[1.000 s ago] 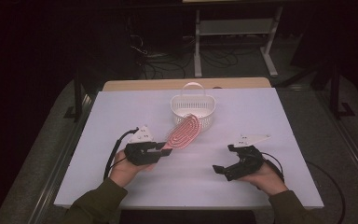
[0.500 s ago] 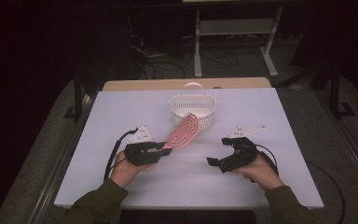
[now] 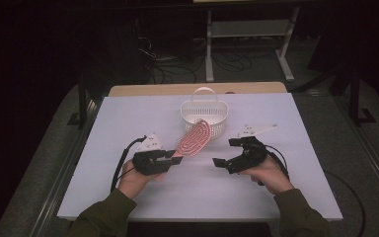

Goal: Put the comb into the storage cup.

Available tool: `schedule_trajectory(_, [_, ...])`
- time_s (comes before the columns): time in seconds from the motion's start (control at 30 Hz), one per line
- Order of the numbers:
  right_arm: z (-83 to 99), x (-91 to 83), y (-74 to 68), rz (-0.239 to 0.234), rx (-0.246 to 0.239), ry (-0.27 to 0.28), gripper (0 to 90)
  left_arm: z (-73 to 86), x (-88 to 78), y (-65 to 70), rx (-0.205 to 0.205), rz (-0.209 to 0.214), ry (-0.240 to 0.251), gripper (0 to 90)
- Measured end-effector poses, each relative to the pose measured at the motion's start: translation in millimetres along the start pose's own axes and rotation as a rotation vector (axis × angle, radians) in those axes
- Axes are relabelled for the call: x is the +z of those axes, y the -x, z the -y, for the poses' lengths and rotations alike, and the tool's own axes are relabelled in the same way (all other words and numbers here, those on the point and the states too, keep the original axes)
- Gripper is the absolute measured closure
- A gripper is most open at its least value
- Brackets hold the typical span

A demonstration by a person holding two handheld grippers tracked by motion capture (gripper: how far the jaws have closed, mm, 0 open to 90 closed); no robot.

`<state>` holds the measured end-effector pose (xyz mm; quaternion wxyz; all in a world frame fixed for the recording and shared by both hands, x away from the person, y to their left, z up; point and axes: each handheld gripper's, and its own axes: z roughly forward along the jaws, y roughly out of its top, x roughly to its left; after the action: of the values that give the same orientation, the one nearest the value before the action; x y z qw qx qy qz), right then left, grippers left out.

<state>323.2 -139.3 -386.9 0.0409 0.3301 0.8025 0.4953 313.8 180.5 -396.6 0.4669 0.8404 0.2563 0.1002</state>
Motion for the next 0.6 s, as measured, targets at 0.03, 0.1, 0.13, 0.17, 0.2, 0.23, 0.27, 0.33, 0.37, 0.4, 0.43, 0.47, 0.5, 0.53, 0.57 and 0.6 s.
schedule_trajectory(0.03, [-1.4, 0.7, -0.1, 0.003, 0.003, 0.003, 0.0, 0.2, 0.3, 0.4, 0.001, -0.003, 0.000, 70.6])
schedule_trajectory(0.1, [-4.0, 2.2, -0.1, 0.008, 0.008, 0.011, 0.0, 0.6, 0.9, 1.2, -0.001, -0.003, -0.002, 70.6])
schedule_trajectory(0.13, [-5.1, 3.1, 0.0, 0.009, 0.006, 0.015, 0.0, 0.7, 1.3, 1.5, 0.002, -0.007, -0.003, 70.6])
schedule_trajectory(0.17, [-6.1, 3.7, -0.4, 0.009, 0.009, 0.016, 0.0, 0.8, 1.5, 1.7, 0.003, -0.008, -0.003, 70.6])
schedule_trajectory(0.2, [-7.2, 4.4, -0.4, 0.009, 0.006, 0.018, 0.0, 0.8, 1.7, 1.7, 0.003, -0.007, -0.002, 70.6])
schedule_trajectory(0.23, [-8.4, 4.8, -0.8, 0.009, 0.008, 0.019, 0.0, 0.8, 1.7, 1.8, 0.004, -0.007, -0.002, 70.6])
schedule_trajectory(0.27, [-9.5, 5.5, -0.8, 0.007, 0.006, 0.025, 0.0, 0.8, 1.7, 2.0, 0.005, -0.008, -0.002, 70.6])
schedule_trajectory(0.33, [-12.3, 6.2, -1.1, 0.006, 0.006, 0.032, 0.0, 0.8, 1.8, 2.2, 0.007, -0.009, -0.001, 70.5])
schedule_trajectory(0.37, [-13.9, 6.5, -1.5, 0.005, 0.008, 0.035, 0.0, 0.8, 1.9, 2.4, 0.008, -0.010, -0.001, 70.6])
schedule_trajectory(0.4, [-15.4, 6.9, -1.7, 0.005, 0.008, 0.038, 0.0, 0.8, 2.1, 2.5, 0.008, -0.009, -0.001, 70.6])
schedule_trajectory(0.43, [-16.7, 7.6, -1.8, 0.007, 0.005, 0.042, 0.0, 1.0, 2.4, 2.7, 0.007, -0.011, 0.002, 70.6])
schedule_trajectory(0.47, [-18.0, 8.3, -2.1, 0.006, 0.007, 0.044, 0.0, 1.2, 2.7, 3.0, 0.004, -0.012, 0.004, 70.6])
schedule_trajectory(0.5, [-19.1, 9.0, -2.2, 0.005, 0.008, 0.046, 0.0, 1.4, 3.0, 3.3, 0.002, -0.013, 0.004, 70.6])
schedule_trajectory(0.53, [-20.0, 9.8, -2.5, 0.003, 0.012, 0.049, 0.0, 1.5, 3.5, 3.6, 0.001, -0.013, 0.003, 70.6])
schedule_trajectory(0.57, [-20.8, 10.6, -2.5, 0.001, 0.010, 0.051, 0.0, 1.8, 3.9, 3.8, 0.003, -0.013, 0.002, 70.6])
schedule_trajectory(0.6, [-21.6, 11.4, -2.7, 0.000, 0.013, 0.051, 0.0, 2.0, 4.3, 4.4, 0.002, -0.013, 0.002, 70.6])
